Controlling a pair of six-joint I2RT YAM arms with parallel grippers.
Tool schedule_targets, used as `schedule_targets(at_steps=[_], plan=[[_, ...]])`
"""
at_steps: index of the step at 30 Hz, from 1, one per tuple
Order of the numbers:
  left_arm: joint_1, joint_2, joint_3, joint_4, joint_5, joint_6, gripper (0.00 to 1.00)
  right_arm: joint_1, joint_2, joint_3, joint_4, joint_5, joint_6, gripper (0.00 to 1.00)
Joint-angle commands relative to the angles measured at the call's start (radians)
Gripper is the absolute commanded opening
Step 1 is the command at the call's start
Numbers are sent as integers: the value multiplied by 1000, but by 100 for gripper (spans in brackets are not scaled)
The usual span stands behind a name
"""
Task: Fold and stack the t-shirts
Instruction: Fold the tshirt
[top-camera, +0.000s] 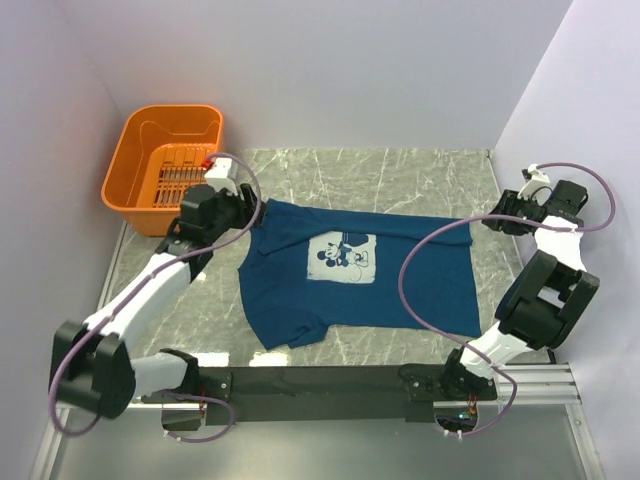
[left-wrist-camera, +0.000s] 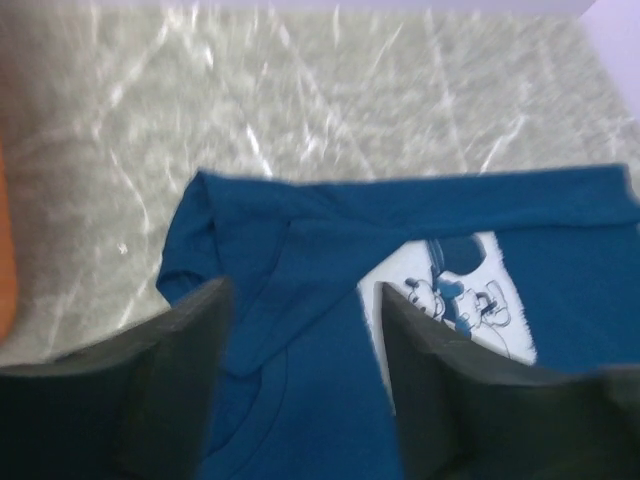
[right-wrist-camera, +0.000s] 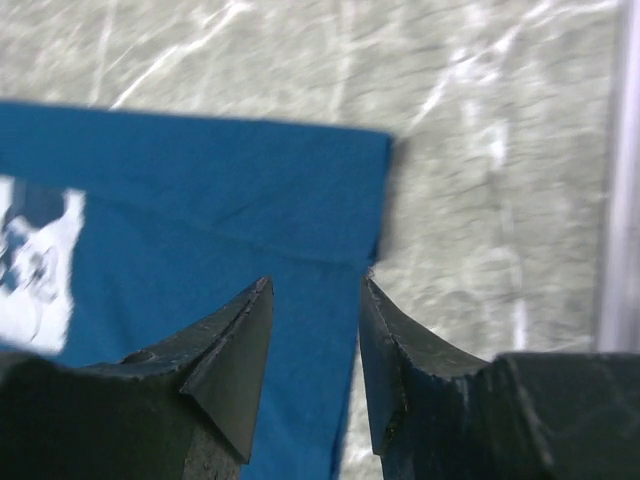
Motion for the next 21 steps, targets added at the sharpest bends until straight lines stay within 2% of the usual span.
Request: schedule_targets(at_steps=[1, 4, 6, 12, 21], plan=[[-4, -73, -8, 20, 11, 0, 71, 12, -46, 15, -121, -102, -71, 47], [-4, -22, 53, -9, 34, -19, 74, 52, -68, 24, -191, -136, -84, 47], [-4, 76, 122, -64, 63, -37, 75, 92, -88, 17, -210, -147, -82, 47], [-4, 297, 236, -148, 27, -104, 70, 179, -154, -25, -233, -156, -47, 47], [-5, 558, 435, -250, -29, -86, 66, 215, -172, -137, -135, -216, 64, 47]])
